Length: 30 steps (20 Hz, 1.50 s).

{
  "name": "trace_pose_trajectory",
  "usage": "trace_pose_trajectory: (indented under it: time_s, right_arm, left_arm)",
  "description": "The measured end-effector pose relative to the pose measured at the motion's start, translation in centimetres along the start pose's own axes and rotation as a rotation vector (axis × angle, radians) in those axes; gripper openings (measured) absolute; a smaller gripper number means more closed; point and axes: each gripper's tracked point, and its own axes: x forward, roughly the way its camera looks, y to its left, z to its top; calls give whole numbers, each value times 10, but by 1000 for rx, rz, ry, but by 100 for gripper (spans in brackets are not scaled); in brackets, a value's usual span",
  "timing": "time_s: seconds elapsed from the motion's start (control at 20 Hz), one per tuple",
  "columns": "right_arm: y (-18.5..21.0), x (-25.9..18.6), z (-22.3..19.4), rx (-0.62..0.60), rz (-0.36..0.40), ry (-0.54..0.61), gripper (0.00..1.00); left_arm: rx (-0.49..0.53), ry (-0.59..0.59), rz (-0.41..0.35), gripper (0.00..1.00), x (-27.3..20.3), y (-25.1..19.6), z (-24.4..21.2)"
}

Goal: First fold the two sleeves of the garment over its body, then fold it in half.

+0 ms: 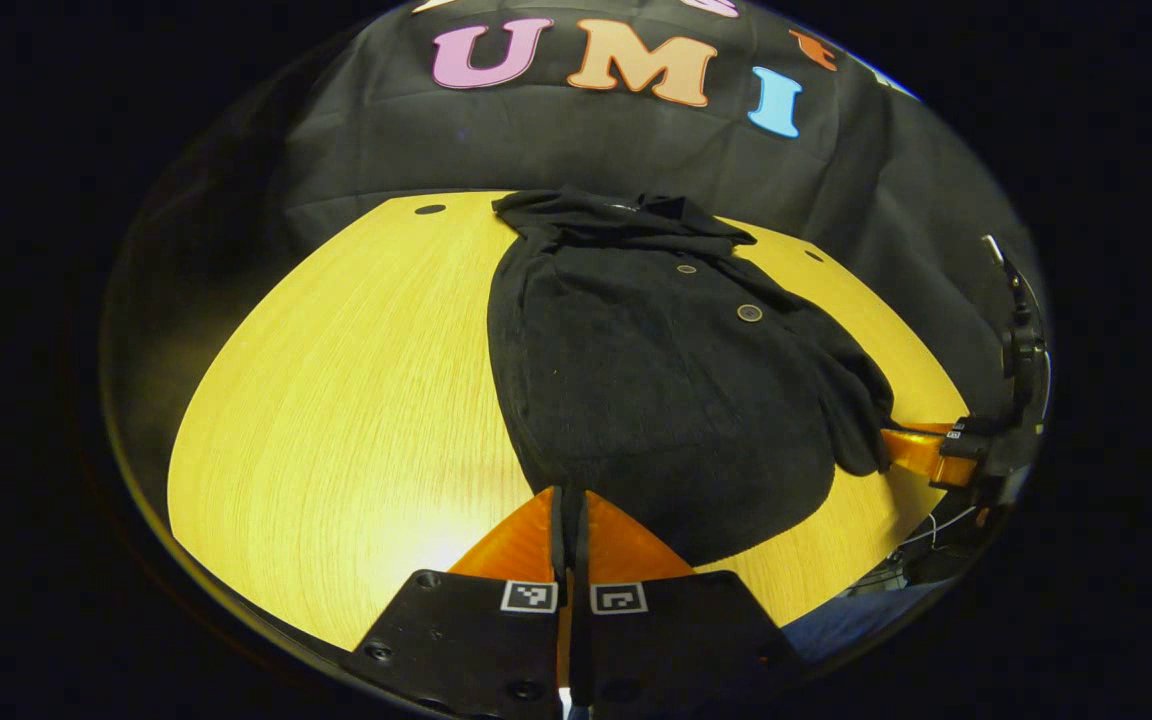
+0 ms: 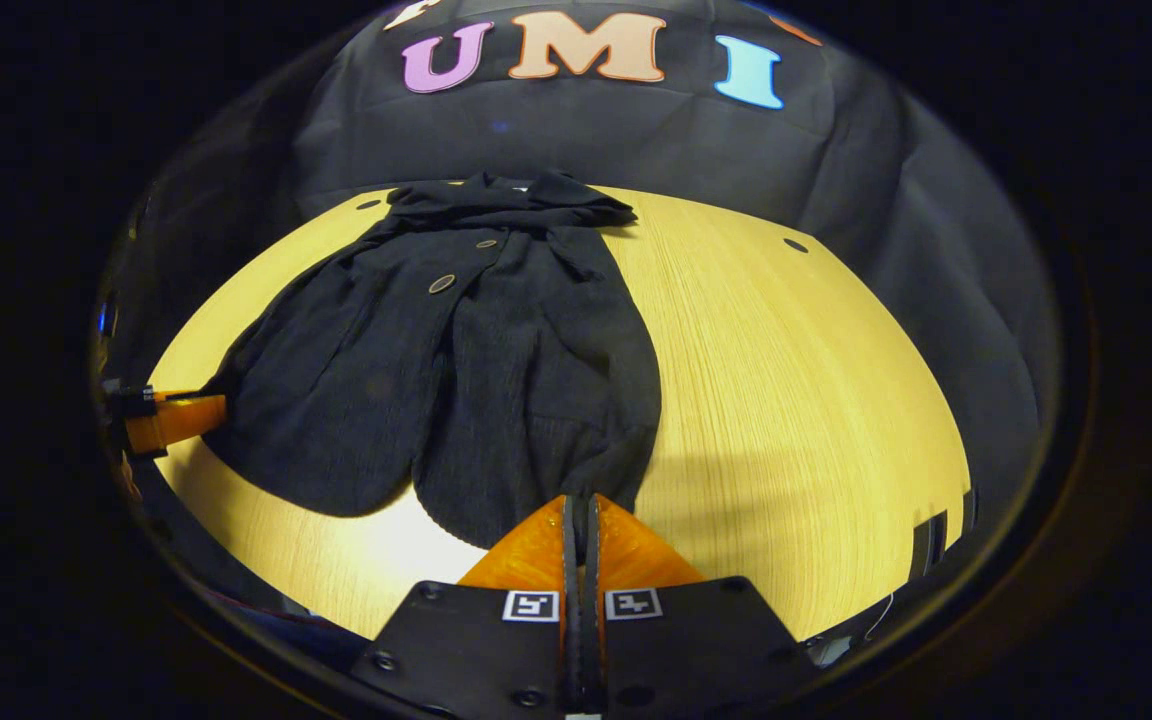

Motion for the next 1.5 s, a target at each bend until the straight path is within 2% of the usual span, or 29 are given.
trace_pose_trajectory:
  time_s: [0.05, 0.2, 0.35, 0.4, 0.65, 0.85, 1.35, 1.5]
  right_arm:
    - [3, 0, 0, 18, 4, -2, 0]
    - [8, -3, 4, 43, 17, -18, 2]
    - [9, -16, 21, 66, 19, -70, 0]
    - [9, -21, 31, 70, 18, -95, 2]
    - [7, -51, 94, 75, 32, -226, 0]
    - [11, -70, 146, 36, 56, -310, 2]
    - [18, -94, 285, 7, 145, -499, 2]
    - [10, -90, 322, -24, 135, -540, 2]
  left_arm:
    - [9, 0, -7, 0, -1, 1, 0]
    - [18, 5, -12, 0, -1, 3, 3]
    - [-41, -6, -50, 0, -5, 0, 18]
    - [-56, -25, -56, 0, -7, 0, 29]
    - [-25, -160, -69, 0, -22, 3, 103]
    - [14, -269, -68, 0, -35, 4, 162]
    - [18, -435, -48, 0, -38, 9, 280]
    - [-7, -461, -47, 0, -33, 11, 307]
